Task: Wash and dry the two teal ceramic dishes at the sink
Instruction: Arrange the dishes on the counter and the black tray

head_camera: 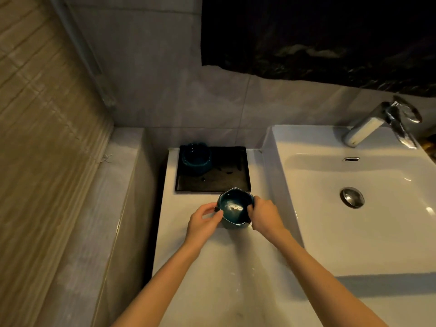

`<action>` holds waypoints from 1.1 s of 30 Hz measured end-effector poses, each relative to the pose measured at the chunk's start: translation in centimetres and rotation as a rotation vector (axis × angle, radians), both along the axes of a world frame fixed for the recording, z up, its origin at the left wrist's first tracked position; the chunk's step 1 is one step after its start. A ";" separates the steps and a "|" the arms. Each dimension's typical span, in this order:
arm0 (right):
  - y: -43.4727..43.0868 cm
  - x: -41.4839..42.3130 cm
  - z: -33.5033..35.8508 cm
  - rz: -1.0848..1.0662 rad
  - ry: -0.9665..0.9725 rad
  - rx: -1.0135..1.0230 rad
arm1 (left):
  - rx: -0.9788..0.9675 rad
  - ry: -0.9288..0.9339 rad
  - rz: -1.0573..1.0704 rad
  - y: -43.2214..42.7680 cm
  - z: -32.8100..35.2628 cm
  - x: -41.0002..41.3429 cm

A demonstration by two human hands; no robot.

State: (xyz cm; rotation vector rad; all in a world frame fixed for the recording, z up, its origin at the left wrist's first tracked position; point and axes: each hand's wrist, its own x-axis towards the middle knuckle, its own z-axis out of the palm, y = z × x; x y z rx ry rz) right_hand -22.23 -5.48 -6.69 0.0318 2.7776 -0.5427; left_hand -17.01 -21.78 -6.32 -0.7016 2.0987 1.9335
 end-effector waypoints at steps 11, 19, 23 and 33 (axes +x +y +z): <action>-2.3 -12.3 -2.3 -0.079 -0.072 -0.013 | 0.220 -0.109 -0.101 -1.6 -1.7 -11.6; -2.2 -15.9 -3.8 -0.085 -0.082 -0.056 | 0.216 -0.083 -0.129 -1.7 -4.1 -14.7; -2.2 -15.3 -2.9 -0.050 0.078 -0.001 | 0.039 0.047 -0.127 -2.2 -4.3 -14.4; -2.4 -11.3 -4.7 0.277 0.194 0.021 | -0.951 0.257 -0.246 -7.8 -5.1 -14.9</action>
